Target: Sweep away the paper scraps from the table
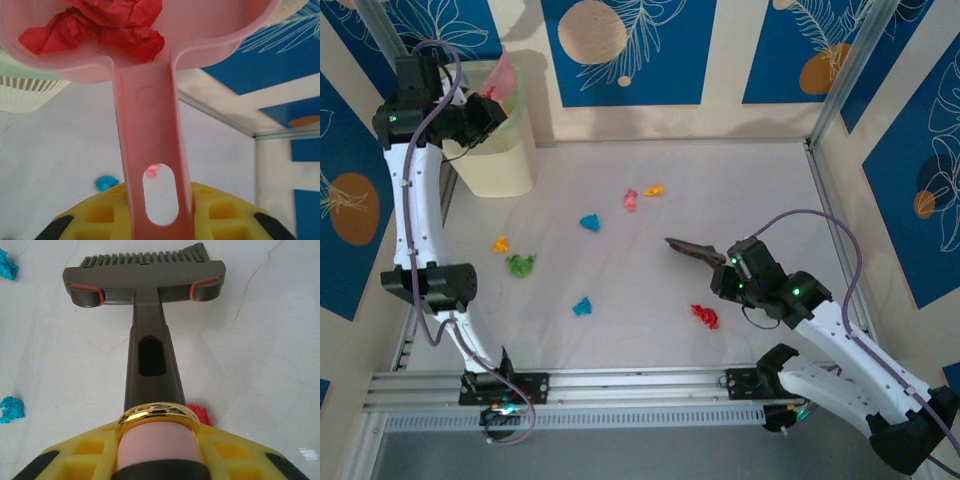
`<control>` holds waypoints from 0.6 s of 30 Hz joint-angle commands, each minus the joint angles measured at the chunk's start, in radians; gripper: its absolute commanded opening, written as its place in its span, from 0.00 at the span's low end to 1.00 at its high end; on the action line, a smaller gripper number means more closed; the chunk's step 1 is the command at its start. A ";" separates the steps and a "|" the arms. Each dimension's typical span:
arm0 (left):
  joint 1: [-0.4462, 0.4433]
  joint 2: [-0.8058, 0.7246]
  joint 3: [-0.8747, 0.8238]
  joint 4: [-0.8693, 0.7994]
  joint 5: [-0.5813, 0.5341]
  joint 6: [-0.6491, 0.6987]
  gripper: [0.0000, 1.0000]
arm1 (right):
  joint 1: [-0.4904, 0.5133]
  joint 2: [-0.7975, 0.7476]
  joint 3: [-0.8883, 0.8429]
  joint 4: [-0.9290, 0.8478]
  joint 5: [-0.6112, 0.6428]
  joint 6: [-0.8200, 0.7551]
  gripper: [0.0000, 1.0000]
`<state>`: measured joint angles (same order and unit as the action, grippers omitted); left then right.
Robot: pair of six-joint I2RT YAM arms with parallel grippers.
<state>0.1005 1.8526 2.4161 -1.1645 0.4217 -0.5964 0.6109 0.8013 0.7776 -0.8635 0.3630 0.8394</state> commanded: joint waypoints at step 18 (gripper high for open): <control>0.096 0.052 -0.128 0.729 0.306 -0.656 0.00 | -0.010 0.033 0.049 0.012 -0.005 0.007 0.00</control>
<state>0.1825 1.9087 2.2906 -0.6228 0.6716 -1.1095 0.6071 0.8371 0.8013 -0.8524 0.3622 0.8398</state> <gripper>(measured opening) 0.228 0.308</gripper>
